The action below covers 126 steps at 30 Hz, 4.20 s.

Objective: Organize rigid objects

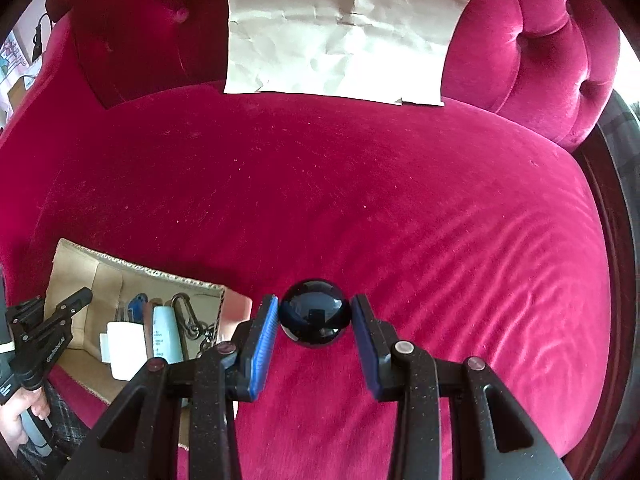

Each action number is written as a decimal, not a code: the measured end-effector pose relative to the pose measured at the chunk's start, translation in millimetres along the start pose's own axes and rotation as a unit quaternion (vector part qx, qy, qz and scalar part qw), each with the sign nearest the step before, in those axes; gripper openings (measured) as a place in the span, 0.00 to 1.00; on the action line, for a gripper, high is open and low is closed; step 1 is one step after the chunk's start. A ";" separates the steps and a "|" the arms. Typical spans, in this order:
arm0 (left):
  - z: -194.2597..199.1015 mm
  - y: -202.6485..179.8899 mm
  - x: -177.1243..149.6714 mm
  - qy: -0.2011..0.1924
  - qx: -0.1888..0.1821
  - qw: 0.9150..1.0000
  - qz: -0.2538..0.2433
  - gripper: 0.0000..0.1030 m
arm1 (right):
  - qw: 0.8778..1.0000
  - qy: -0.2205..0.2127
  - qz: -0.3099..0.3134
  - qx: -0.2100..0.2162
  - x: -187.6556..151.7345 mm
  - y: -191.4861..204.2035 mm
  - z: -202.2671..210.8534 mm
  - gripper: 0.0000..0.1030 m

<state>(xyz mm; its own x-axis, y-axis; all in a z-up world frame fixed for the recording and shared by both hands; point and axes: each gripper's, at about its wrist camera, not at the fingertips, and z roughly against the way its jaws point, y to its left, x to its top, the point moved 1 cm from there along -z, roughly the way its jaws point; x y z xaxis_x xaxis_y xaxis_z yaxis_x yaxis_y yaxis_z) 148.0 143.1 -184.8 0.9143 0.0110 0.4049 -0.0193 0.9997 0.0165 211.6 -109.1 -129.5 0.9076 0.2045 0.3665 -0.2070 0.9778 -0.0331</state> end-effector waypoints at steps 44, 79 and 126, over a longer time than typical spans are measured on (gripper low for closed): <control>-0.7 -7.4 -1.9 -0.003 0.007 1.000 -0.008 0.03 | 0.998 -0.045 0.003 0.031 -20.6 75.5 66.7 0.39; -0.4 -7.5 -2.3 -0.002 0.009 1.000 -0.011 0.03 | 0.999 -0.011 0.027 0.039 -35.2 123.7 5.9 0.39; 20.2 -11.2 5.9 -0.034 0.054 0.998 -0.009 0.70 | 0.999 -0.023 -0.027 0.033 -41.7 90.8 28.3 1.00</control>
<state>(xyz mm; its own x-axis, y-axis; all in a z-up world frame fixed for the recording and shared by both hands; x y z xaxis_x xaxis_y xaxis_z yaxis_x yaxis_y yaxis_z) 145.4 131.6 -164.2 0.8858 -0.0117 0.4639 -0.0505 0.9913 0.1214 144.6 -30.1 -121.5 0.9007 0.1488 0.4081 -0.1839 0.9818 0.0481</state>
